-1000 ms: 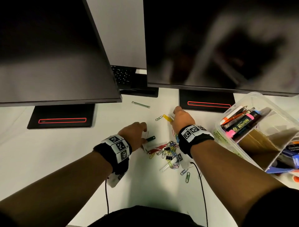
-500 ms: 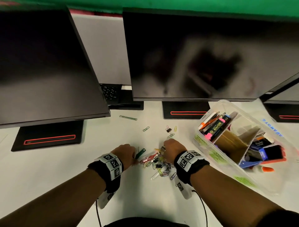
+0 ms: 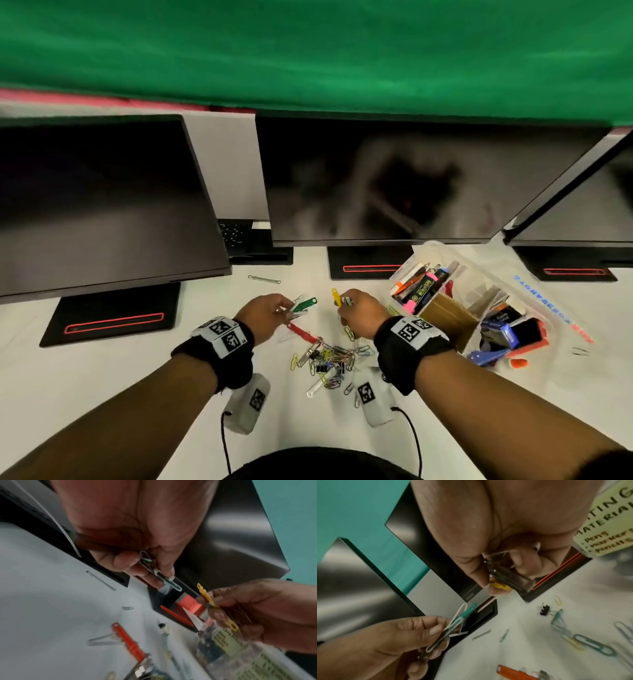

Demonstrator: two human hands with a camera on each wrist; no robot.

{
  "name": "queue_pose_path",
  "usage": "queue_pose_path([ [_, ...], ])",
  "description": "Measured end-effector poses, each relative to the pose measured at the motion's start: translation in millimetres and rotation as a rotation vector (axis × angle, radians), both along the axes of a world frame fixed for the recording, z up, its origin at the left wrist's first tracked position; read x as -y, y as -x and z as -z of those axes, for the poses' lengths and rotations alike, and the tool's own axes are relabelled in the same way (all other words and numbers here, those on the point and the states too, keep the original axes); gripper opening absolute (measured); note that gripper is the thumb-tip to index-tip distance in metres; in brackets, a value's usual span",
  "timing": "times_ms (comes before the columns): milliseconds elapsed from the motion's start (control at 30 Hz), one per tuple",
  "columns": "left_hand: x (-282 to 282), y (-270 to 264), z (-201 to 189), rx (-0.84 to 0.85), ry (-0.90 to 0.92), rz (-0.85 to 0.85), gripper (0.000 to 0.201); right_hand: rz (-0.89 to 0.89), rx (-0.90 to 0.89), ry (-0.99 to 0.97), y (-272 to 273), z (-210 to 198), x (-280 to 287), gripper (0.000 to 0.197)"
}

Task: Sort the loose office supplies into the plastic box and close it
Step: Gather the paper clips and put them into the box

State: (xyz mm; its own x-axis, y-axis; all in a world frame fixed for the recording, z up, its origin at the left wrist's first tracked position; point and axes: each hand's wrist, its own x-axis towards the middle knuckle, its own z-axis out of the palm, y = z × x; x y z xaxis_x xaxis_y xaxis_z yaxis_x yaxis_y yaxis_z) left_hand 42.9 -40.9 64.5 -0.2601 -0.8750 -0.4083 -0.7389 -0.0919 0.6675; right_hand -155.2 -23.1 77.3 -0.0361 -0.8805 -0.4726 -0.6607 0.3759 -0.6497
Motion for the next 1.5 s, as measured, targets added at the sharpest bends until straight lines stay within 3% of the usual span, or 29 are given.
queue_pose_path([
  [100,-4.8,16.8,-23.1,-0.134,-0.020,-0.039,0.011,-0.014,0.048,0.027,13.1,-18.8,-1.0,0.020],
  [300,-14.2,82.7,-59.1,-0.446,-0.110,-0.176,0.015,0.138,0.299,-0.002,67.5,-52.6,-8.6,0.024],
  [400,-19.4,124.1,-68.6,-0.441,-0.108,-0.146,0.016,0.284,0.439,-0.001,106.5,-60.1,-16.9,0.020],
  [533,-26.0,179.5,-77.0,-0.267,0.002,-0.008,0.016,0.480,0.547,-0.015,169.9,-63.7,-28.8,0.028],
  [667,-36.0,228.4,-80.9,-0.098,0.153,0.081,0.024,0.578,0.441,-0.109,230.5,-63.3,-37.9,0.026],
  [767,-43.7,254.9,-82.4,0.081,0.305,0.195,0.030,0.497,0.224,-0.123,256.7,-61.5,-33.8,0.030],
  [867,-44.6,270.0,-78.6,0.143,0.375,0.225,0.032,0.386,0.095,-0.161,260.6,-62.8,-28.9,0.031],
  [1067,-32.8,280.0,-72.3,0.254,0.433,0.241,0.032,0.355,0.247,-0.119,244.4,-66.6,-14.6,0.018],
  [1167,-24.8,282.3,-69.5,0.303,0.456,0.279,0.035,0.301,0.173,-0.027,248.2,-66.4,-14.8,0.021],
  [1300,-15.6,292.2,-60.7,0.351,0.500,0.384,0.039,0.248,-0.036,0.113,263.7,-58.7,-27.9,0.006],
  [1433,-7.2,308.0,-44.5,0.425,0.507,0.501,0.037,0.104,-0.470,0.093,288.5,-48.3,-50.2,0.037],
  [1500,-2.5,317.2,-37.5,0.476,0.520,0.567,0.034,0.025,-0.536,0.045,298.4,-39.9,-62.6,0.041],
])
